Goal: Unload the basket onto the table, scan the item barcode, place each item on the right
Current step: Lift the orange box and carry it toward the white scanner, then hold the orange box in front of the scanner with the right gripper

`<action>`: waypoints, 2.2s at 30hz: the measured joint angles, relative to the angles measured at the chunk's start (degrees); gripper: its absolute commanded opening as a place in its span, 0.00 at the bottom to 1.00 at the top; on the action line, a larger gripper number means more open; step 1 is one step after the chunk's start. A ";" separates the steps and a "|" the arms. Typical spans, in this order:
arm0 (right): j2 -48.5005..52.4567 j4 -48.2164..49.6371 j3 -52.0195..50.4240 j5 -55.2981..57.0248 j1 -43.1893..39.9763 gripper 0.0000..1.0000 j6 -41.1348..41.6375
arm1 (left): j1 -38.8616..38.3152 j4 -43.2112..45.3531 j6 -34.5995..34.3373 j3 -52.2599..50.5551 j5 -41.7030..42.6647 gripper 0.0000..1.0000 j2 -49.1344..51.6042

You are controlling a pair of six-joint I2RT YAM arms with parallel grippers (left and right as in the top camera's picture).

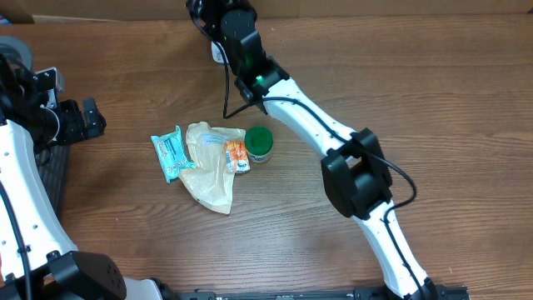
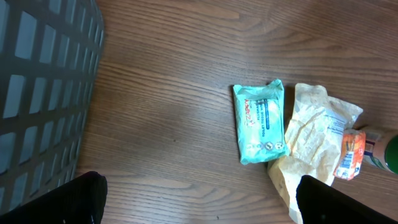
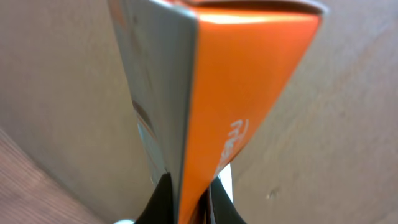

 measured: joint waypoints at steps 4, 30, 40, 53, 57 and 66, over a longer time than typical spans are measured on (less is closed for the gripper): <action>3.54 7.91 0.00 -2.08 -0.55 0.04 -4.07 | 0.00 0.00 -0.02 0.00 0.02 1.00 0.00; 10.54 11.69 0.00 -21.31 -5.95 0.04 -3.13 | 0.00 -0.02 0.00 0.00 0.02 1.00 0.00; 10.54 11.65 0.00 -22.38 -5.97 0.04 -2.08 | 0.00 -0.02 -0.02 0.00 0.02 1.00 0.00; 11.54 12.37 0.00 -25.64 -7.41 0.04 -6.49 | 0.00 -0.02 0.00 0.00 0.02 1.00 0.00; 12.20 16.76 0.00 -27.39 -7.72 0.12 -7.82 | 0.00 -0.02 -0.02 0.00 0.02 0.99 0.00; 12.28 21.90 0.00 -38.93 -7.69 0.04 -15.82 | 0.00 -0.02 -0.02 0.00 0.02 1.00 0.00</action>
